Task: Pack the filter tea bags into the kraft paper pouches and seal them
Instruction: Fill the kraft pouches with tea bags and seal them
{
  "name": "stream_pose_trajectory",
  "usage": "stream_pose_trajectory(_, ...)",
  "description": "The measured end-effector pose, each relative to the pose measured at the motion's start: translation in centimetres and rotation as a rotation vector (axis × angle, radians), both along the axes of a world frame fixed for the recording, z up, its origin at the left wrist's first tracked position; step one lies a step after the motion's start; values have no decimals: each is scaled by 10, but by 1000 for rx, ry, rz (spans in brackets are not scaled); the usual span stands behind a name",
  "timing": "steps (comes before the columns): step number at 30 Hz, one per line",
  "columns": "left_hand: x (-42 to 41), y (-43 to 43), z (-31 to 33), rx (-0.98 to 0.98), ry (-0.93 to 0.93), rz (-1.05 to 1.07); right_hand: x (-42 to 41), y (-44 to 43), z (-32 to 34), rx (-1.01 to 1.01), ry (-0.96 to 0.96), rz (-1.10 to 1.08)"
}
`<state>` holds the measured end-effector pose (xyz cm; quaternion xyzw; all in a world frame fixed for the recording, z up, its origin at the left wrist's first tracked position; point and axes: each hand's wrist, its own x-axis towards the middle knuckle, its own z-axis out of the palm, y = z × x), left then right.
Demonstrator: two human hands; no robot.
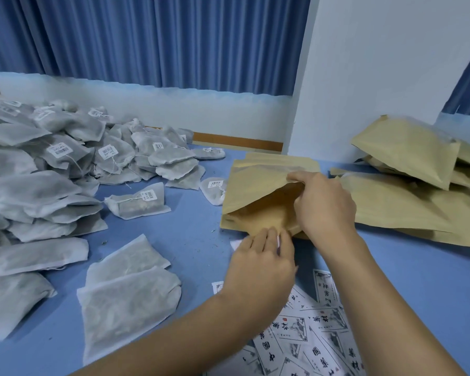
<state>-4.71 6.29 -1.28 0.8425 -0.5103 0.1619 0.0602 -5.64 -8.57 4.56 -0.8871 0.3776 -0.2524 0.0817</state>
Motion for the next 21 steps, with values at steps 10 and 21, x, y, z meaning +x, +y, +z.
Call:
stream_pose_trajectory(10,9,41,-4,-226,575,-24,14,11,4,-40,55,-43)
stream_pose_trajectory(21,131,97,-20,-232,371,736,26,15,-1,-98,68,-79)
